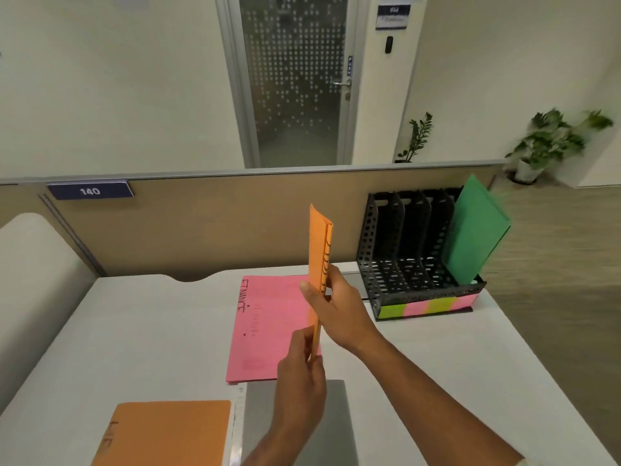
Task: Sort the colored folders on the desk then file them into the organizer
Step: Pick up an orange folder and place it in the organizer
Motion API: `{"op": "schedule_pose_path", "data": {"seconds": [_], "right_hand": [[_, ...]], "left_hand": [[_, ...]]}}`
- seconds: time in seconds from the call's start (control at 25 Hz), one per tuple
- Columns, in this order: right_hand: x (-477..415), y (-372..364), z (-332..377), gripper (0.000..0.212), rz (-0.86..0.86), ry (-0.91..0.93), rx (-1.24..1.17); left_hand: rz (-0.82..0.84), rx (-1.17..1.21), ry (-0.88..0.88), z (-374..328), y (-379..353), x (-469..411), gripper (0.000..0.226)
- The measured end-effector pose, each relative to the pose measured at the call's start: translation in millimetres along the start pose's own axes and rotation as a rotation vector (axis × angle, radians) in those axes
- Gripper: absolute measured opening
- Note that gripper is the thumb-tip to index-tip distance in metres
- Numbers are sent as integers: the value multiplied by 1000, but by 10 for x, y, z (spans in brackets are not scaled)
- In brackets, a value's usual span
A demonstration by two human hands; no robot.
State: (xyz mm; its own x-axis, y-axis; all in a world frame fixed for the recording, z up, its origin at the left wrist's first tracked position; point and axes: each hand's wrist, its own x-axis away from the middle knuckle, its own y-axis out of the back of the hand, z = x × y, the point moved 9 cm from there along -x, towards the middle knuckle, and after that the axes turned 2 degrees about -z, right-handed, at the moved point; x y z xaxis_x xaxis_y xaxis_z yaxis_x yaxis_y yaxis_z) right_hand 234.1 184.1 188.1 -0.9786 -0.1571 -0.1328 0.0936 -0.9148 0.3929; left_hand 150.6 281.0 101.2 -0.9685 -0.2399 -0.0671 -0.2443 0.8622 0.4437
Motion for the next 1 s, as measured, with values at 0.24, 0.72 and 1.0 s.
{"op": "schedule_pose_path", "data": {"seconds": [0.24,0.72,1.0], "right_hand": [[72,1407,64,51,-271,70,180],[25,3608,74,32,-668,268,432],[-336,4009,-216,33,-684,310,486]], "left_hand": [[138,-6,-47,-601,-1051,226,44],[294,-59,-222,-1938,-2907,-427,64],[331,24,-223,-2289,-3621,-1209,45]]}}
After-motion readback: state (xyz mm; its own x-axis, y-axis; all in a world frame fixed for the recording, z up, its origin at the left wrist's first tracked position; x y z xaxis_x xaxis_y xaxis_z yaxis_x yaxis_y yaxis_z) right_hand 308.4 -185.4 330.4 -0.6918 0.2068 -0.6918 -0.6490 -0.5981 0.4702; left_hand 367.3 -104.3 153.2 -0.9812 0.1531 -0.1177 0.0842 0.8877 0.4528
